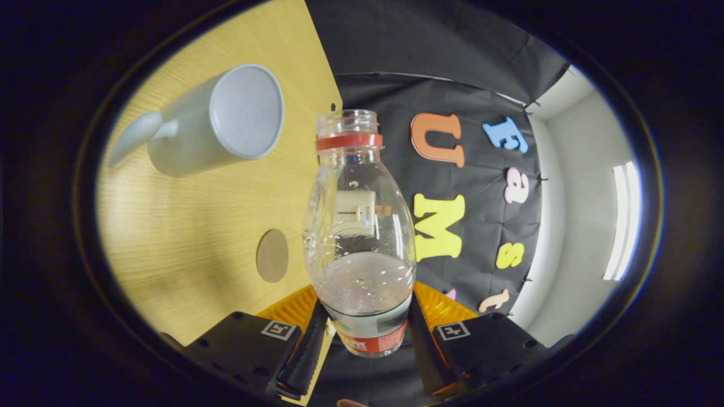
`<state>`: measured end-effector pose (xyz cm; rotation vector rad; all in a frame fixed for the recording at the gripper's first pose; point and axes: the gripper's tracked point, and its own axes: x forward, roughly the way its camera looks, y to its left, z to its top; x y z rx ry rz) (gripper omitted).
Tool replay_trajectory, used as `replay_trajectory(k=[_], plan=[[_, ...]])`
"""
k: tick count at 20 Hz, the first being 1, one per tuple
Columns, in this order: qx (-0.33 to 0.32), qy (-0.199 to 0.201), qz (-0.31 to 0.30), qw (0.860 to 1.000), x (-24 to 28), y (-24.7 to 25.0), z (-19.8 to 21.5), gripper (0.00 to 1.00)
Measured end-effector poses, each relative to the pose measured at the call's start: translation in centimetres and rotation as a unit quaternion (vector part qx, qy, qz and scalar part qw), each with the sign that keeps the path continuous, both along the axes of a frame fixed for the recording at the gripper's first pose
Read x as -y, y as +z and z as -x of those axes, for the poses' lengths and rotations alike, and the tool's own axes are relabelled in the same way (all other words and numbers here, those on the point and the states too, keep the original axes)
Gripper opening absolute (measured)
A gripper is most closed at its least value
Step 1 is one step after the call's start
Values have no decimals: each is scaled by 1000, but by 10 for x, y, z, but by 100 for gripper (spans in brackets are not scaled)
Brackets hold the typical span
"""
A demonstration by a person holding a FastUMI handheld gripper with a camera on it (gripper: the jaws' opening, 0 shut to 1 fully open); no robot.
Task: Take the bottle from table, then pour the juice into the cup, finally place the bottle on the coaster
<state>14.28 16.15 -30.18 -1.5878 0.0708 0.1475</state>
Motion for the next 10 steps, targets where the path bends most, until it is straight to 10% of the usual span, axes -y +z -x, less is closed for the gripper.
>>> replay_trajectory(k=[10], plan=[[15, 10, 33, 999, -5, 5, -3, 75]])
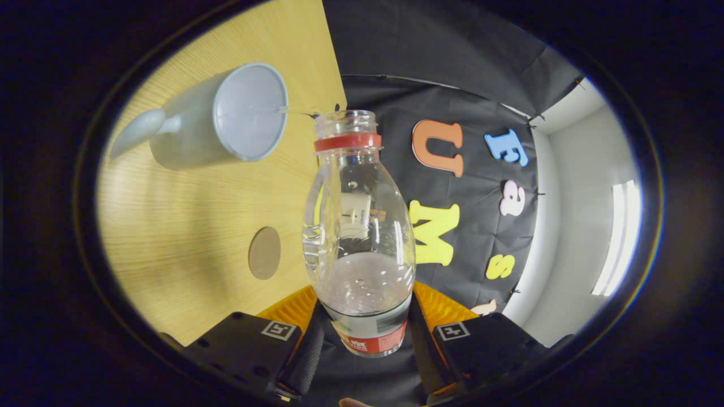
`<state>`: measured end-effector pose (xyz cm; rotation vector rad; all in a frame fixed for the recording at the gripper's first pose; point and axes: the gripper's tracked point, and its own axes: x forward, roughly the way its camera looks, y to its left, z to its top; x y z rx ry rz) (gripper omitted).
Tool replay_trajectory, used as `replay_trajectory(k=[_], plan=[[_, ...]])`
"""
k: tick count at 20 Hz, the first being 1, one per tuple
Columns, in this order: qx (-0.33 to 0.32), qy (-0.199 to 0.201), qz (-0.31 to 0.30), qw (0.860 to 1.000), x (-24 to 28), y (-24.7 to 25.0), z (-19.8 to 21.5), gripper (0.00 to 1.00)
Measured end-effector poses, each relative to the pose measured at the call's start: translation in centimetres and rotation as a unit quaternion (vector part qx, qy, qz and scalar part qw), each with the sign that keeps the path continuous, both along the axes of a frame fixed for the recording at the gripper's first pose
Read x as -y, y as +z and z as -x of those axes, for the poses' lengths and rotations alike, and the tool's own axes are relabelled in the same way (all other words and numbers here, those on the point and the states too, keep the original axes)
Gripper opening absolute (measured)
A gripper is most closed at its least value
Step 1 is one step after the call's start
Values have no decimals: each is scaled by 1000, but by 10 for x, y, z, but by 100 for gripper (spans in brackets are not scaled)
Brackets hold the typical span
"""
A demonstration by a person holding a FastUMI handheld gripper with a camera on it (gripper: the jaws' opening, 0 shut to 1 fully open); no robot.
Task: Take the bottle from table, then pour the juice into the cup, finally place the bottle on the coaster
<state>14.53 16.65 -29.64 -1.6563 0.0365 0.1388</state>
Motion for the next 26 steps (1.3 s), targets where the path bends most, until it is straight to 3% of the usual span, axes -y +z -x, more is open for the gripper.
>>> replay_trajectory(k=[26], plan=[[17, 0, 34, 999, 4, 17, -8, 76]])
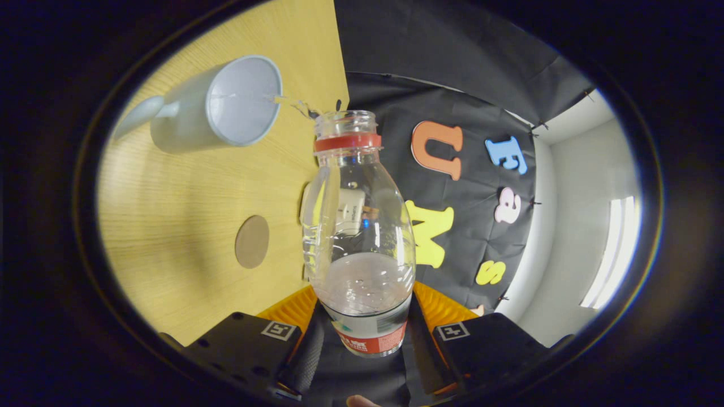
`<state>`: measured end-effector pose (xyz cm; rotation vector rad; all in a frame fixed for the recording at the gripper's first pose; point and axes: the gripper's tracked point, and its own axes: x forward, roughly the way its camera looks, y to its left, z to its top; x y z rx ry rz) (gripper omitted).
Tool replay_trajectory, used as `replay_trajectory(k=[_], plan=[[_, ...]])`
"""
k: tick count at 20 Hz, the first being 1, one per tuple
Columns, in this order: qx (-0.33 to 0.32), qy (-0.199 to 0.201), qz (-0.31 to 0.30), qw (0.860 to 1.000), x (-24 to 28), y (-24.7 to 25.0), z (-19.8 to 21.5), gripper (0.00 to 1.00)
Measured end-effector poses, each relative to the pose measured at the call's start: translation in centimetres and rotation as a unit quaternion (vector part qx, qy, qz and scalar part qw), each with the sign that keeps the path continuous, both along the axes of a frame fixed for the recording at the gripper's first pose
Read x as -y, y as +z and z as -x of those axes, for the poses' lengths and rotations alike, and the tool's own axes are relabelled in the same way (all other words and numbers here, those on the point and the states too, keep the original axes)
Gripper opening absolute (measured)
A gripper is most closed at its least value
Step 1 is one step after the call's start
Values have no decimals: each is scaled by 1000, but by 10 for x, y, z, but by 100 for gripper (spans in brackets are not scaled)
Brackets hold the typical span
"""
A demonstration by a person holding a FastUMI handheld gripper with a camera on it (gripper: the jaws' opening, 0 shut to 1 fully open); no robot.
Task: Take the bottle from table, then pour the juice into the cup, finally place the bottle on the coaster
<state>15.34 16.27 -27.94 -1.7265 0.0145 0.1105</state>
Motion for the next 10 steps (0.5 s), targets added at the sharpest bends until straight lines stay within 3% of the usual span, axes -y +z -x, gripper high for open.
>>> replay_trajectory(k=[10], plan=[[0, 3, 13, 1000, -2, 4, -1, 76]])
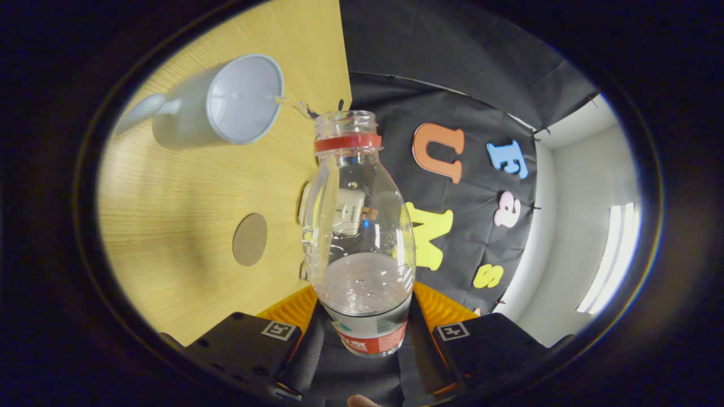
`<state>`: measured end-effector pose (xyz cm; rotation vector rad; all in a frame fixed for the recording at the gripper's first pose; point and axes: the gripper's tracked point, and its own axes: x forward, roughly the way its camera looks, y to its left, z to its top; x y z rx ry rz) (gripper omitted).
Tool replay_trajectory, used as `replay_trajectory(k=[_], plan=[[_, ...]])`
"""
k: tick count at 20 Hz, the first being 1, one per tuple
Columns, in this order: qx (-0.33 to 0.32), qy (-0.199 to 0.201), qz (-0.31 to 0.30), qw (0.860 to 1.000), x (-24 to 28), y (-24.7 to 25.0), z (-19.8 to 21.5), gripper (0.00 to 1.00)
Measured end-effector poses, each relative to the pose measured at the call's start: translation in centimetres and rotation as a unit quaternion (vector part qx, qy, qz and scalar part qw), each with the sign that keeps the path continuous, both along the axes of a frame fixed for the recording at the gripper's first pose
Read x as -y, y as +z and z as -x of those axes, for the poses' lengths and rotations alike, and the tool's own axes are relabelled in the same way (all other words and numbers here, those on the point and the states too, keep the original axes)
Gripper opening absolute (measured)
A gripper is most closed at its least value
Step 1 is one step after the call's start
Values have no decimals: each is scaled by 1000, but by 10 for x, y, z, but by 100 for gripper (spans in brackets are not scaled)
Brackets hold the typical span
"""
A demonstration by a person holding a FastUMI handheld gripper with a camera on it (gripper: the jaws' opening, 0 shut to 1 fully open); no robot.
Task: Take the bottle from table, then pour the juice into the cup, finally place the bottle on the coaster
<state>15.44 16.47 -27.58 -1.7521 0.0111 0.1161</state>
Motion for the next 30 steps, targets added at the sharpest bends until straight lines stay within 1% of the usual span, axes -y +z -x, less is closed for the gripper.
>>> replay_trajectory(k=[30], plan=[[2, 17, 41, 999, -7, 6, 0, 76]])
